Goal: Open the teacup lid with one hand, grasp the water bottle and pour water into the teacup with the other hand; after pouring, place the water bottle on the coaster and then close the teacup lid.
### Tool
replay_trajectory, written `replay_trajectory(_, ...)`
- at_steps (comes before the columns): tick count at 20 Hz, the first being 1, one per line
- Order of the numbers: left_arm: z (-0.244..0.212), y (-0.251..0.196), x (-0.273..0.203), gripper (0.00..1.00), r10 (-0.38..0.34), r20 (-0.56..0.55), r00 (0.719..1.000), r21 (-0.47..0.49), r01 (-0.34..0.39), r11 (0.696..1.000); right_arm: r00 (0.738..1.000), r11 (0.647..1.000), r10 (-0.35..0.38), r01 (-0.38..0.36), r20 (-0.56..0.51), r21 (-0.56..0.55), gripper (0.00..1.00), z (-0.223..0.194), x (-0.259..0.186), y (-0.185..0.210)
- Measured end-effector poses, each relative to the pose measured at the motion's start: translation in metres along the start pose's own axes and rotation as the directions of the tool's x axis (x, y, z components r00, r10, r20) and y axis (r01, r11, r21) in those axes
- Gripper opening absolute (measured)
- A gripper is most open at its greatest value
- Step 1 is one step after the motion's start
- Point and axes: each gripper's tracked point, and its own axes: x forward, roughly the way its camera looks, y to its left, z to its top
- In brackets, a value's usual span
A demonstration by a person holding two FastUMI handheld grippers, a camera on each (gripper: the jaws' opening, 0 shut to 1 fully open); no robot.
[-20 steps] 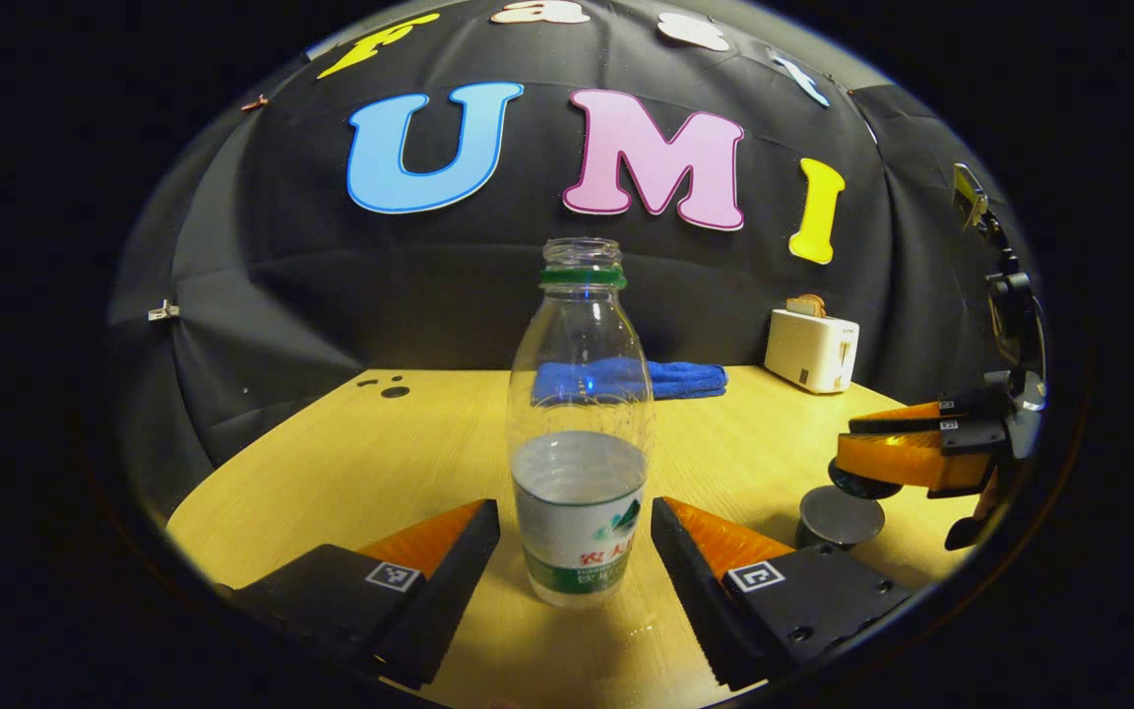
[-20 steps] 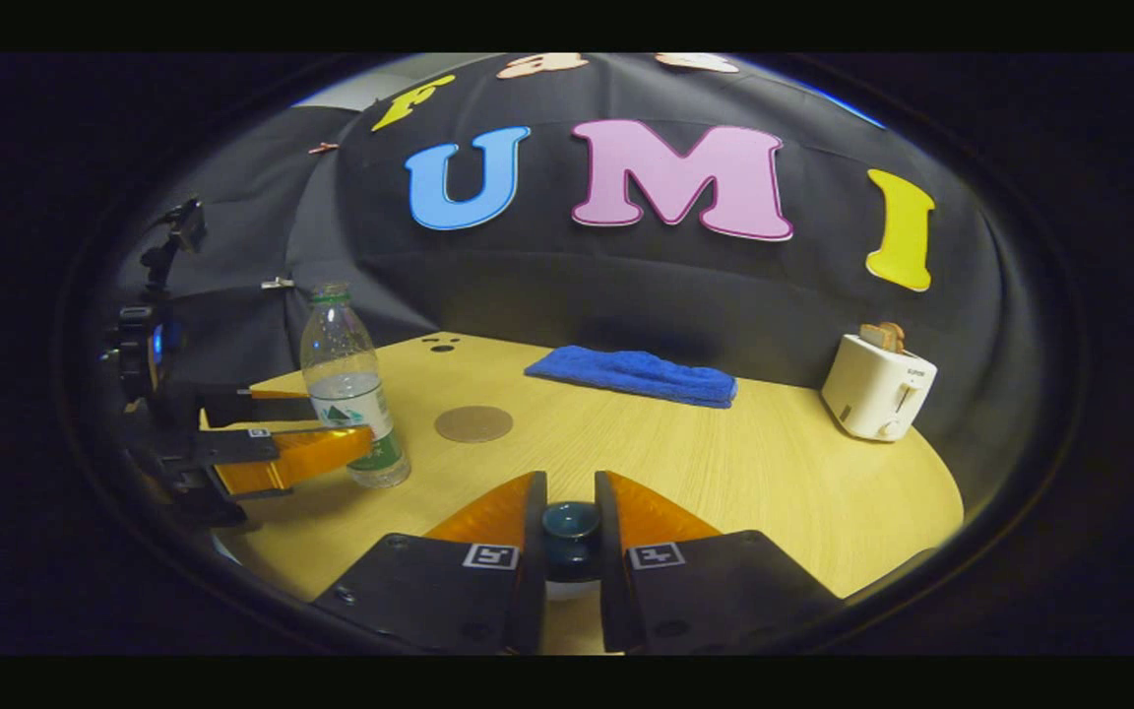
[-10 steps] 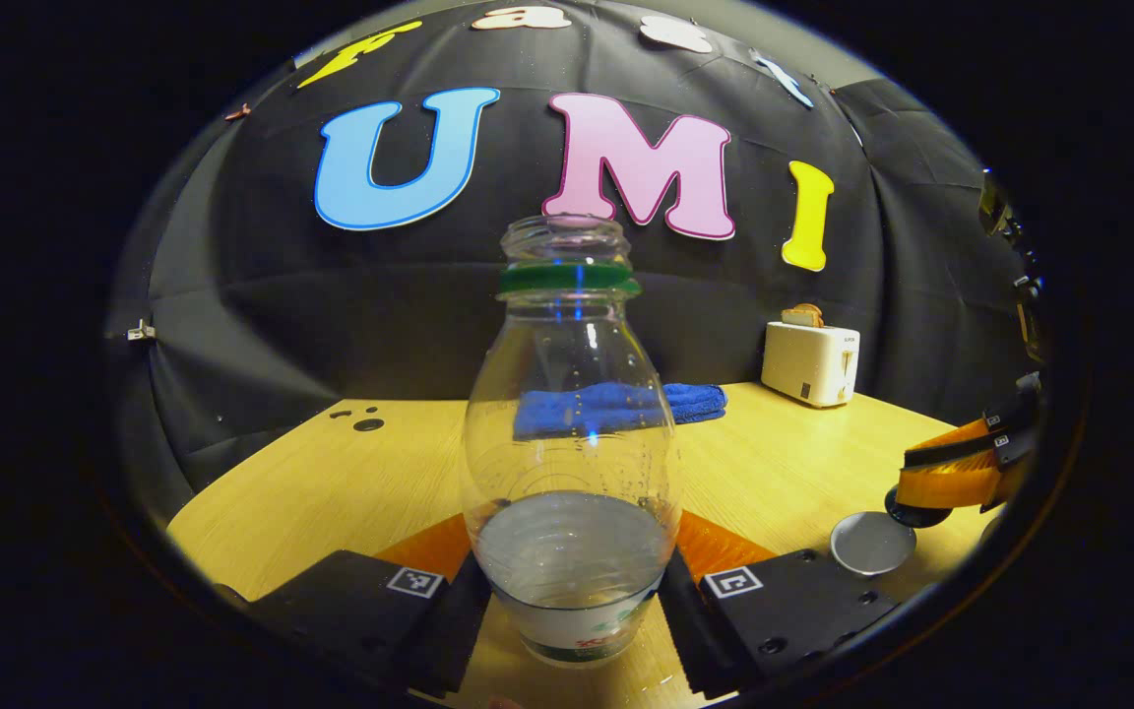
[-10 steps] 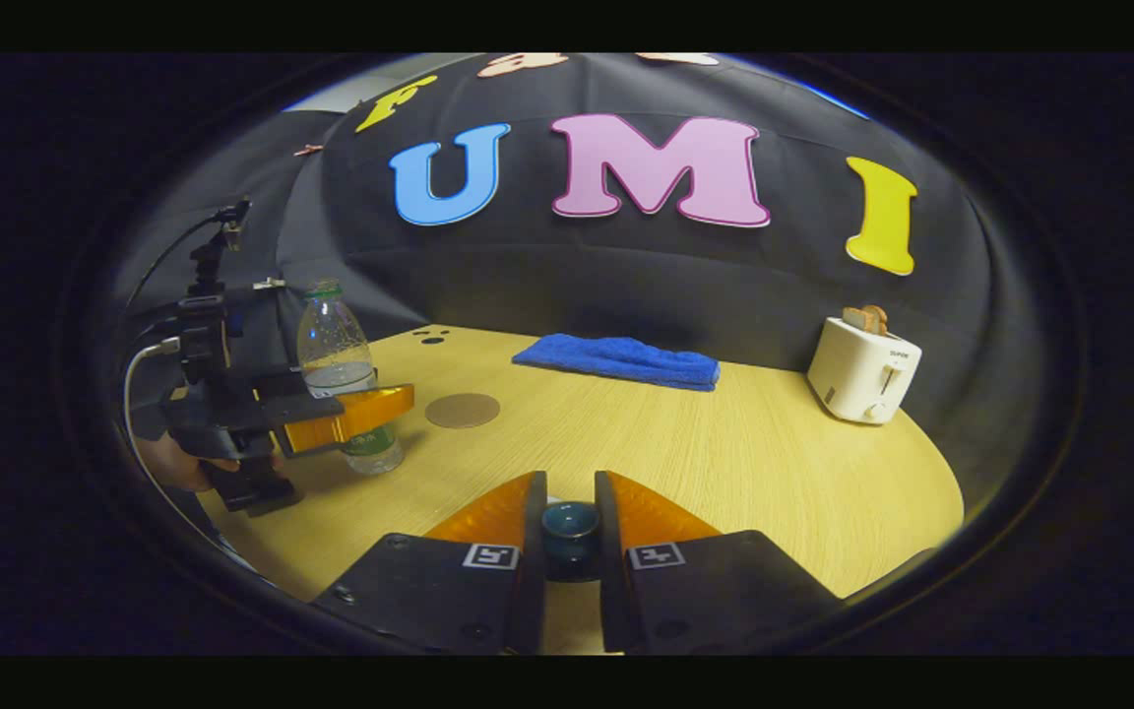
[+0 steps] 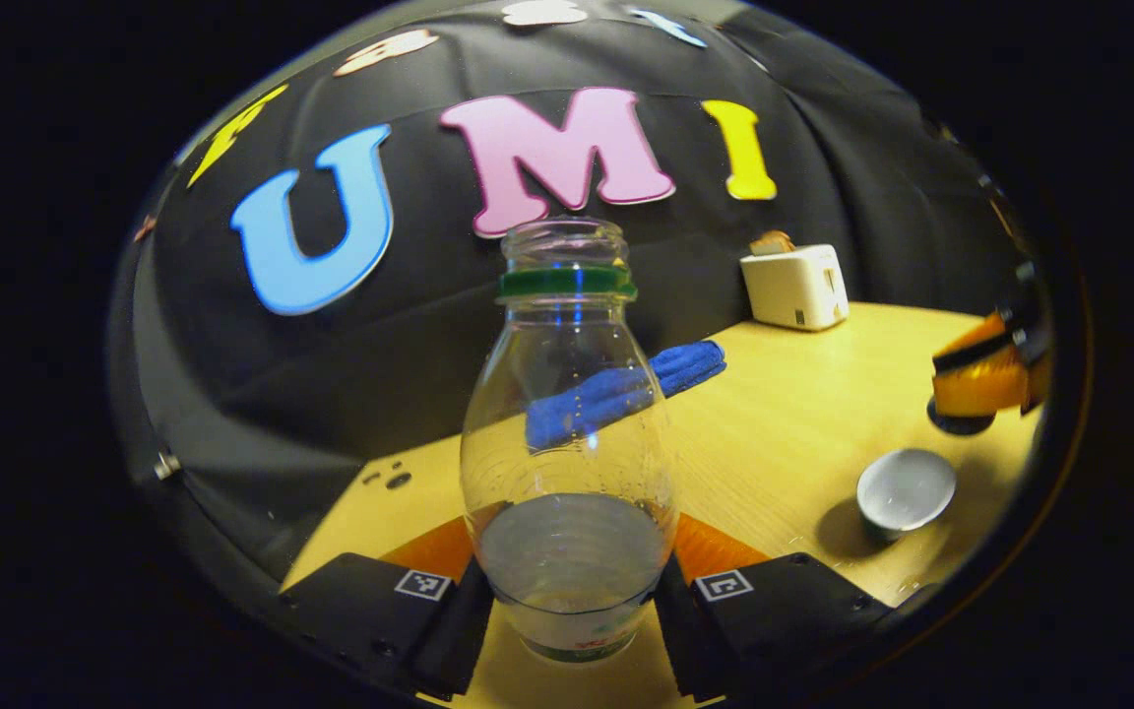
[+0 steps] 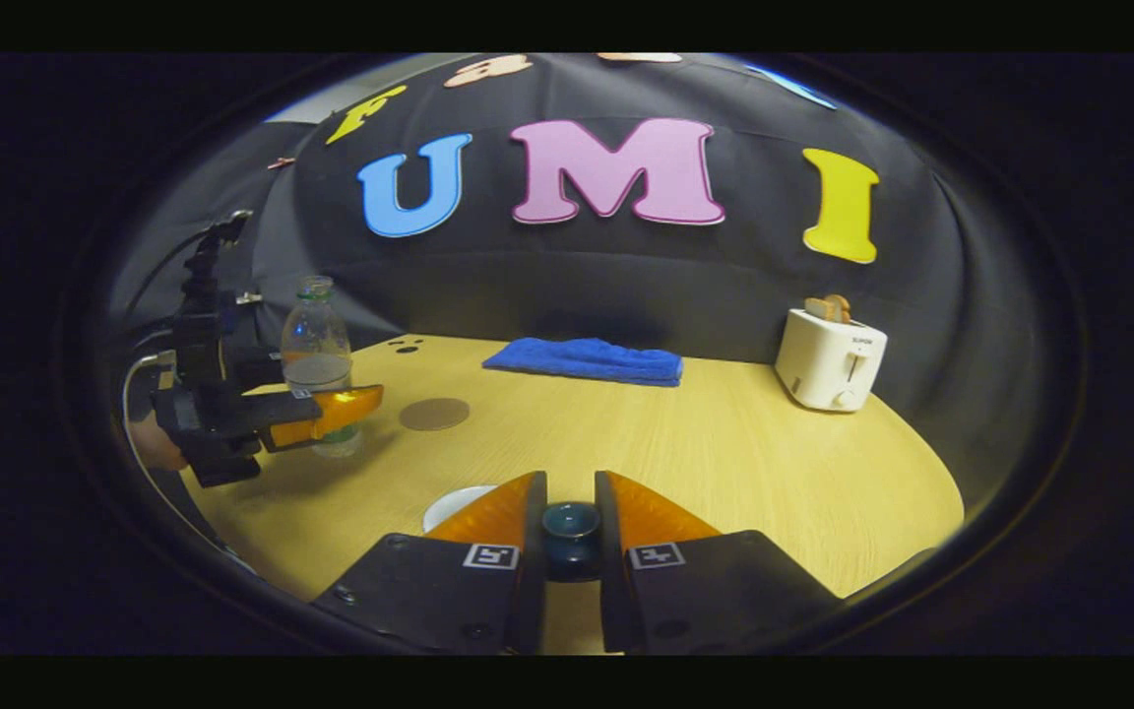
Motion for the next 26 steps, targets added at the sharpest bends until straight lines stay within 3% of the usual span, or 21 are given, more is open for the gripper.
replay_trajectory(4,0.000,-0.013,-0.002,0.75,-0.035,-0.019,0.999,0.234,0.039,0.971,0.999,0.999,-0.036,0.036,0.007,0.034,0.20,-0.002,-0.007,-0.017)
replay_trajectory(5,-0.002,-0.017,-0.001,0.80,-0.049,-0.030,0.998,0.277,0.056,0.959,0.999,0.998,-0.043,0.043,0.007,0.042,0.25,-0.003,-0.009,-0.021)
replay_trajectory(6,-0.006,-0.024,-0.002,0.75,-0.071,-0.042,0.997,0.316,0.080,0.945,0.999,0.998,-0.049,0.049,0.011,0.049,0.31,-0.003,-0.013,-0.025)
replay_trajectory(7,-0.006,-0.031,-0.001,0.75,-0.095,-0.043,0.995,0.355,0.104,0.929,0.998,0.997,-0.056,0.055,0.013,0.053,0.21,-0.003,-0.014,-0.029)
replay_trajectory(8,-0.009,-0.038,-0.001,0.75,-0.113,-0.056,0.992,0.409,0.126,0.904,0.998,0.997,-0.063,0.062,0.015,0.054,0.31,-0.005,-0.017,-0.033)
replay_trajectory(12,-0.016,-0.060,0.009,0.75,-0.169,-0.095,0.981,0.590,0.192,0.784,0.996,0.994,-0.083,0.082,0.012,0.065,0.25,-0.011,-0.023,-0.046)
replay_trajectory(16,-0.019,-0.075,0.013,0.75,-0.228,-0.141,0.963,0.675,0.262,0.690,0.995,0.991,-0.102,0.101,0.008,0.089,0.26,-0.016,-0.027,-0.053)
replay_trajectory(17,-0.020,-0.078,0.016,0.75,-0.239,-0.154,0.959,0.700,0.276,0.659,0.994,0.991,-0.105,0.104,0.009,0.089,0.20,-0.017,-0.028,-0.054)
replay_trajectory(20,-0.023,-0.083,0.020,0.75,-0.266,-0.184,0.946,0.767,0.307,0.564,0.995,0.991,-0.101,0.100,0.004,0.091,0.20,-0.020,-0.029,-0.053)
replay_trajectory(21,-0.026,-0.084,0.020,0.75,-0.275,-0.195,0.941,0.783,0.318,0.534,0.995,0.991,-0.098,0.098,0.001,0.095,0.30,-0.022,-0.029,-0.053)
replay_trajectory(22,-0.027,-0.086,0.022,0.75,-0.278,-0.209,0.938,0.798,0.328,0.506,0.995,0.991,-0.097,0.096,0.002,0.096,0.20,-0.022,-0.030,-0.053)
replay_trajectory(26,-0.039,-0.099,0.019,0.75,-0.304,-0.264,0.916,0.839,0.373,0.396,0.995,0.990,-0.100,0.100,0.001,0.097,0.20,-0.025,-0.032,-0.054)
